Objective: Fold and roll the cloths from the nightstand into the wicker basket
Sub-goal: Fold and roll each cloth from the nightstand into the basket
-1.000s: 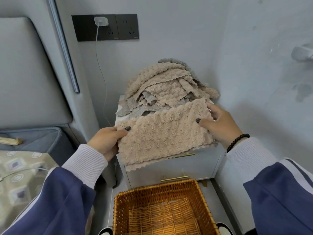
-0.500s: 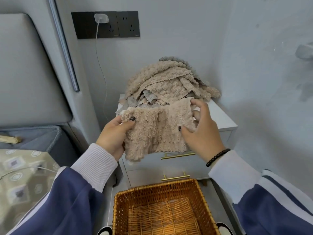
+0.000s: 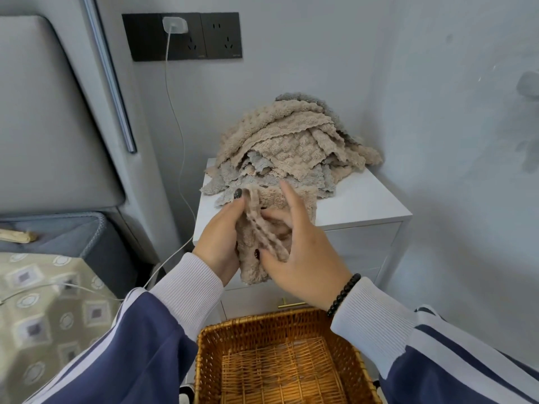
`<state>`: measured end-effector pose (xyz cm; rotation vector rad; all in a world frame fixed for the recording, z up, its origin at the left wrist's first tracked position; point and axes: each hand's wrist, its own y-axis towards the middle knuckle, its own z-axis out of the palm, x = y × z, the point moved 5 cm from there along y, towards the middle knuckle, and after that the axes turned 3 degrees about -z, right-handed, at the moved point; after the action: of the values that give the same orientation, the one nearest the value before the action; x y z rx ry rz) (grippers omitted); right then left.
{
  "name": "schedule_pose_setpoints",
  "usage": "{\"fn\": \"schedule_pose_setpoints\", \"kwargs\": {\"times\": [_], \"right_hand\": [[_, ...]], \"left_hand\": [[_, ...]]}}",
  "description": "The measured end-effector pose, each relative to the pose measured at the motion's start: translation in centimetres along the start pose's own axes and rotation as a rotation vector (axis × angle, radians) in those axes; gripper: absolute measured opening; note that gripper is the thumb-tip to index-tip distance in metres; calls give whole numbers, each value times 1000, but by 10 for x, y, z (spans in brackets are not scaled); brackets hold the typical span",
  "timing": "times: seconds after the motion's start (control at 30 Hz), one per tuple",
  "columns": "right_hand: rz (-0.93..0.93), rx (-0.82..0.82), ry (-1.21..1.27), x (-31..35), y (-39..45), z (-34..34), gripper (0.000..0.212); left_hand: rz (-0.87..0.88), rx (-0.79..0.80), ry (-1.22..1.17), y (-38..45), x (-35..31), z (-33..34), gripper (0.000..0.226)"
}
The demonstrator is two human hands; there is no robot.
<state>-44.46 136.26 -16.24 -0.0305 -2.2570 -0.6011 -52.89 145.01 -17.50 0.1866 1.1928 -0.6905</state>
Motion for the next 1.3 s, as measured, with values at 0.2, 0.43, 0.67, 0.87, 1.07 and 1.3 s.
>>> {"fn": "schedule_pose_setpoints", "kwargs": {"times": [0.2, 0.43, 0.67, 0.87, 1.07, 1.3], "right_hand": [[21, 93, 247, -1, -1, 3, 80], [224, -513, 219, -21, 9, -53, 60], [491, -113, 689, -50, 11, -40, 23], [349, 20, 239, -46, 6, -59, 18], [313, 171, 97, -39, -2, -49, 33], [498, 268, 357, -50, -8, -59, 51]], "left_hand": [[77, -12, 54, -1, -6, -8, 37], [33, -63, -19, -3, -9, -11, 24], [18, 8, 37, -3, -11, -11, 34], [49, 126, 443, -2, -15, -16, 30], [-106, 358, 828, -16, 9, 7, 35], [-86, 191, 392, -13, 2, -1, 15]]}}
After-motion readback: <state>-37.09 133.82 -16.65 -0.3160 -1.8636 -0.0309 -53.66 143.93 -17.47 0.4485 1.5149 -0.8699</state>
